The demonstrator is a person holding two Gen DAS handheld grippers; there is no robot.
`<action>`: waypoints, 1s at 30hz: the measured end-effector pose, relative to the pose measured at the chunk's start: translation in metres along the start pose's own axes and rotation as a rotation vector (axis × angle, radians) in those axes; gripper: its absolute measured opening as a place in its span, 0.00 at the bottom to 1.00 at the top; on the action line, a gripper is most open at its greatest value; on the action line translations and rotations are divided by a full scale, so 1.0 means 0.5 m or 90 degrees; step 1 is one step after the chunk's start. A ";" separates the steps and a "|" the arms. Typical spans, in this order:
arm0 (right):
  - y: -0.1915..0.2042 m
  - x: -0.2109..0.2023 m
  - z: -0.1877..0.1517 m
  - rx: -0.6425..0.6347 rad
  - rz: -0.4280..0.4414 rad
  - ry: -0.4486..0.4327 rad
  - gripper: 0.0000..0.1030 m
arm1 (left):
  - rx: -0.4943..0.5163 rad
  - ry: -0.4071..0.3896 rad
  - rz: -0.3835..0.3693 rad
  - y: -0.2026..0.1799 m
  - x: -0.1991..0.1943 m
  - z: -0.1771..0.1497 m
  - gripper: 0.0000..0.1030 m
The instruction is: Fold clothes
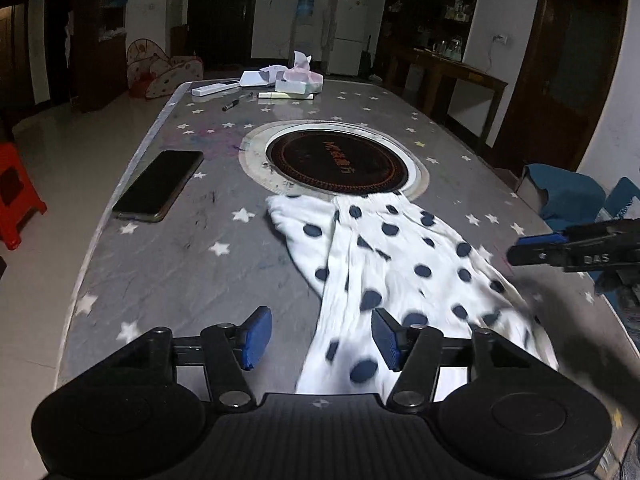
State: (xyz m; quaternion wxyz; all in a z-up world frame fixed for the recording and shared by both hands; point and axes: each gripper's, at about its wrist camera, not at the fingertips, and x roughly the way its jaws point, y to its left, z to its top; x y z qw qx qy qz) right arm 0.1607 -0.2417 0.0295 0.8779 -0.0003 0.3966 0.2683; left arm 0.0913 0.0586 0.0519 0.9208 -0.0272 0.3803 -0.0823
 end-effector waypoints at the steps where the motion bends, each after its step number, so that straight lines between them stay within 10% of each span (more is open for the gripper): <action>1: -0.004 0.018 0.012 -0.001 -0.003 0.002 0.34 | 0.001 0.002 0.003 0.000 0.014 0.010 0.59; 15: -0.048 0.196 0.091 0.001 -0.008 0.023 0.31 | -0.061 -0.004 0.051 0.076 0.196 0.171 0.61; 23: -0.038 0.198 0.084 -0.046 -0.042 0.016 0.03 | -0.063 0.034 0.032 0.087 0.291 0.211 0.59; 30: -0.060 0.126 0.085 -0.073 -0.160 -0.031 0.03 | -0.020 0.070 0.011 0.075 0.343 0.205 0.36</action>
